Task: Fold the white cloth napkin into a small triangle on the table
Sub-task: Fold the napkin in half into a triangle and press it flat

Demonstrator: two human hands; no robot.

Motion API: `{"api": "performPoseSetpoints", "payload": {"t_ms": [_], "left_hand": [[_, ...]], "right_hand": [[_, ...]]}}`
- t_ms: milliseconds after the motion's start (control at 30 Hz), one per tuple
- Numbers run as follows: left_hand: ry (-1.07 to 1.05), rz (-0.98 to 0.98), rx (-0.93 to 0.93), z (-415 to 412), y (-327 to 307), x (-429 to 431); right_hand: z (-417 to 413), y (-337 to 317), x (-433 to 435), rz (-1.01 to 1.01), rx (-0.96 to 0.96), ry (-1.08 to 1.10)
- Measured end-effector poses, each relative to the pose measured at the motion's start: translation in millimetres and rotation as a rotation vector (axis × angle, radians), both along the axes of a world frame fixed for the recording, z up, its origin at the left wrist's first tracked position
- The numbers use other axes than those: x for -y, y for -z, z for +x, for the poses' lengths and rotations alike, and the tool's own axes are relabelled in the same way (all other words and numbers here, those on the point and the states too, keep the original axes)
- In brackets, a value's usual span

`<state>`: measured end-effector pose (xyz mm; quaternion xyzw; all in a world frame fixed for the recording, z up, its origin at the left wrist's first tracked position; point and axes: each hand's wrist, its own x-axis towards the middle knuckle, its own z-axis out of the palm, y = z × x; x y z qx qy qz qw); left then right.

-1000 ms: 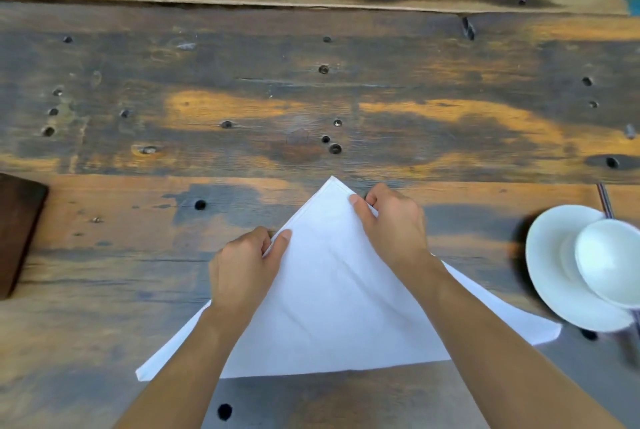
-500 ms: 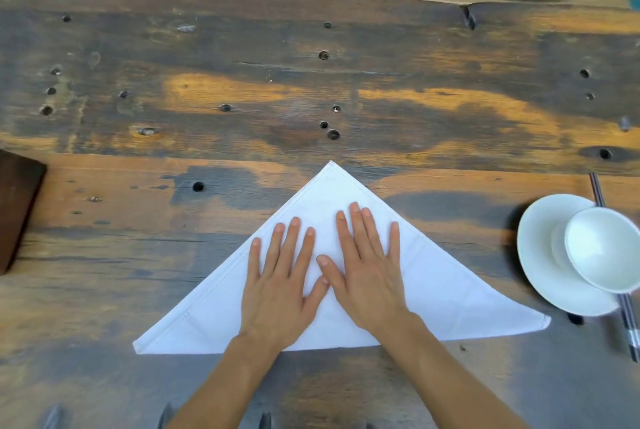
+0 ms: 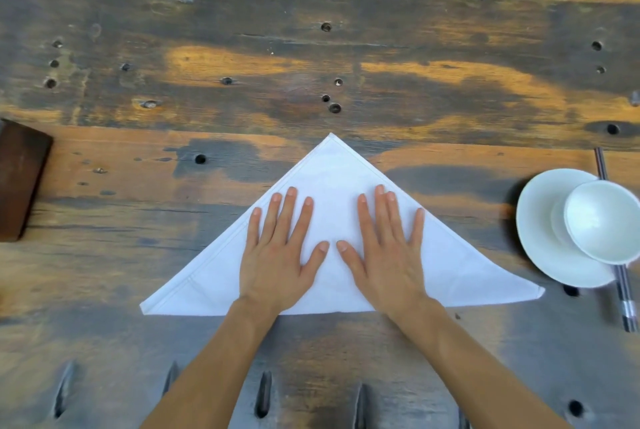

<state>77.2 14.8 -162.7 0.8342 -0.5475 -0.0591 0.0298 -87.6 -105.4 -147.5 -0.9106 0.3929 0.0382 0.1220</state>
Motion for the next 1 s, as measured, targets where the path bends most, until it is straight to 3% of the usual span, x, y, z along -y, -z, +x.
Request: {"api": "performPoseSetpoints", "payload": {"t_ms": [133, 433, 533, 700, 867, 1000], "left_hand": [[0.019, -0.023, -0.009, 2, 1, 0], [-0.005, 0.031, -0.028, 0, 3, -1], [-0.082, 0.011, 0.016, -19, -6, 0], [-0.016, 0.003, -0.051, -98, -14, 1], [-0.176, 0.115, -0.095, -96, -8, -18], [-0.368, 0.169, -0.138, -51, -13, -55]], "right_hand": [[-18, 2, -19, 0.009, -0.007, -0.001], [-114, -2, 27, 0.062, -0.195, 0.186], [-103, -6, 18, 0.038, -0.136, 0.195], [-54, -7, -28, 0.065, 0.042, 0.048], [-74, 1, -24, 0.075, -0.088, 0.04], [-116, -2, 3, 0.094, -0.132, 0.18]]}}
